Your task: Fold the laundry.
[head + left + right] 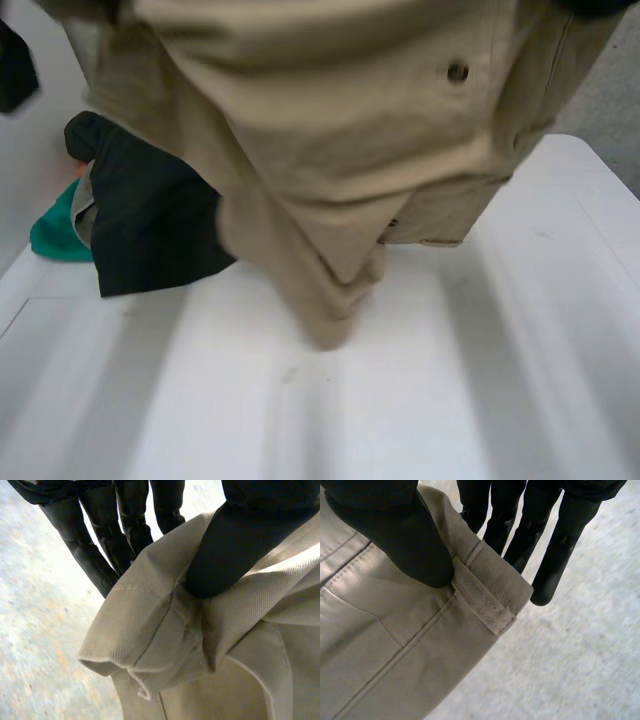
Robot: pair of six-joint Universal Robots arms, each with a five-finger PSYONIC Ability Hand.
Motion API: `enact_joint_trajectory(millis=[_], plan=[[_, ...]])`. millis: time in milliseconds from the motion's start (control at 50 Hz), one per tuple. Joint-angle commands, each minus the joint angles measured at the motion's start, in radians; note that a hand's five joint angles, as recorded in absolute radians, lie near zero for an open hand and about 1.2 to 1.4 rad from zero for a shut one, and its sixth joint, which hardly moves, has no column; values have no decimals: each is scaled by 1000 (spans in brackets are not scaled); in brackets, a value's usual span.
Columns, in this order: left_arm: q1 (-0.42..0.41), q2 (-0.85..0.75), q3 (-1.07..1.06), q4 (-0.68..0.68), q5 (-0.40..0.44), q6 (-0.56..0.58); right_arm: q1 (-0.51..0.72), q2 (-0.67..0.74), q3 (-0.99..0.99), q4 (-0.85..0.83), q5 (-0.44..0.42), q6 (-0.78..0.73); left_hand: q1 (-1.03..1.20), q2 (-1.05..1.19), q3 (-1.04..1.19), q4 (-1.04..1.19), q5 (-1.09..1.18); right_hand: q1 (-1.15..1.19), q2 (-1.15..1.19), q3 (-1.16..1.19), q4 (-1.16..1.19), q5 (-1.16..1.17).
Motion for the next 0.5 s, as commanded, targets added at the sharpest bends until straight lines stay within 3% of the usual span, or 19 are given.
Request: enact_joint_trajectory(millis=[20,220,320,400,500], plan=[[41,3,95,-48,28,-81,-7,-18,-59,-23,-1,71,262,203,209,201,229,282,224,216,207,224],[61,-208,112,-107,135,-64,-7,118,3,-24,4,72,262,203,209,201,229,282,224,216,207,224],[58,-471,211,-90,143,24,16,331,-12,-68,35,69,262,203,209,201,229,282,224,216,207,224],[54,-607,368,10,106,112,27,463,-88,-217,102,69,262,203,209,201,229,282,224,216,207,224],[34,-628,535,218,40,120,43,511,-190,-504,203,45,262,203,209,201,229,282,224,216,207,224]])
